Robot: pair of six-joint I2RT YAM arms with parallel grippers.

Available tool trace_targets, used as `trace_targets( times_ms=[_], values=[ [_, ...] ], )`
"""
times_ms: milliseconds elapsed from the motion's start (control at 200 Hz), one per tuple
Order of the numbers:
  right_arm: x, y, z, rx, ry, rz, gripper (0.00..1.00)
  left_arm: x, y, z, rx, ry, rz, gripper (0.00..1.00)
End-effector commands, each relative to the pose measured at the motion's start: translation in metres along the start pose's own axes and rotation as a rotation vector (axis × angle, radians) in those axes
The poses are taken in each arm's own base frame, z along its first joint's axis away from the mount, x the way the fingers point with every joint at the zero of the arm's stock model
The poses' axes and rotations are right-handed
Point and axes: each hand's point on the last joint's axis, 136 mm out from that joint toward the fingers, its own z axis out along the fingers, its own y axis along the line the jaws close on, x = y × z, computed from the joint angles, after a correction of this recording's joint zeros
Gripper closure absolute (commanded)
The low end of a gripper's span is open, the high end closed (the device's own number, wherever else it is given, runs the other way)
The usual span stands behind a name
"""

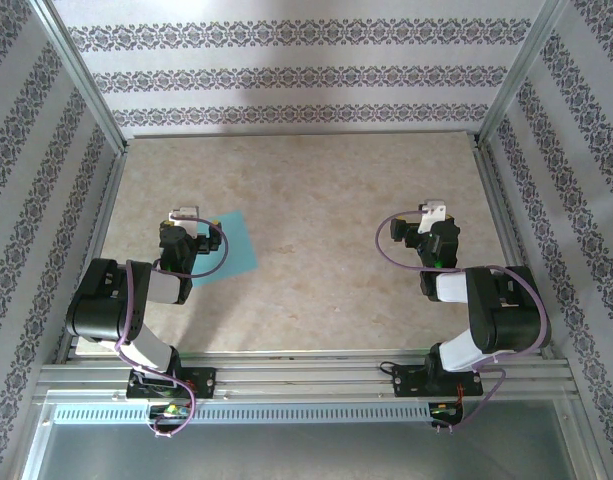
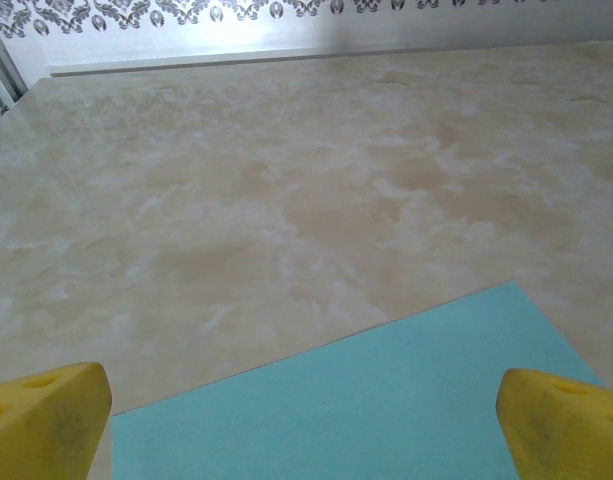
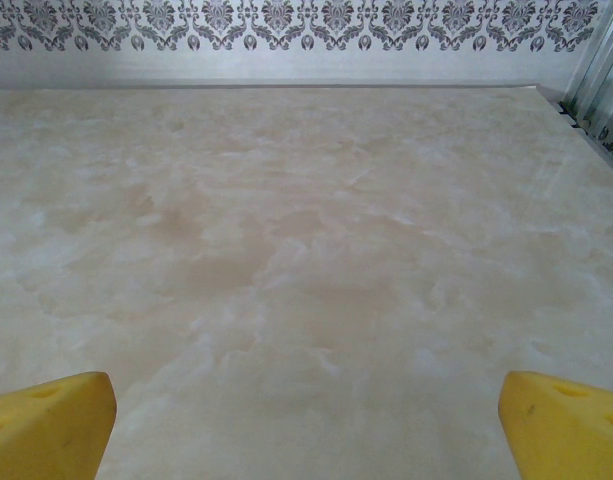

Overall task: Fold a paper plane with a square sheet of paper (pick it up from the middle)
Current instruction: Move the square sheet of paper to the center of the table.

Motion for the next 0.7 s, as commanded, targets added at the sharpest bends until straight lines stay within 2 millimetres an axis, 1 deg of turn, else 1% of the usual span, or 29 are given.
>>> trace_targets(
  times_ms=[0, 450, 515, 570, 635, 700],
  values=[
    [-0.006, 0.0, 0.003, -0.011, -0.018, 0.015, 0.02, -0.003, 0.01, 0.002, -0.039, -0.002, -0.023, 0.01],
    [-0.007, 0.001, 0.002, -0.015, -0.024, 0.013, 0.02, -0.004, 0.009, 0.001, -0.035, -0.011, -0.021, 0.01],
    [-0.015, 0.003, -0.003, -0.026, -0.043, 0.009, 0.02, -0.004, 0.008, -0.005, -0.025, -0.042, -0.018, 0.01],
    [-0.021, 0.003, -0.009, -0.02, -0.046, 0.008, 0.02, -0.009, 0.01, -0.011, -0.038, -0.072, -0.03, 0.01],
    [-0.031, -0.001, -0.017, 0.01, -0.059, 0.007, 0.02, -0.017, 0.015, -0.017, -0.058, -0.083, -0.037, 0.01],
    [-0.043, 0.003, -0.026, 0.027, -0.061, -0.012, 0.02, -0.028, 0.021, -0.023, -0.091, -0.077, -0.047, 0.01]
  ],
)
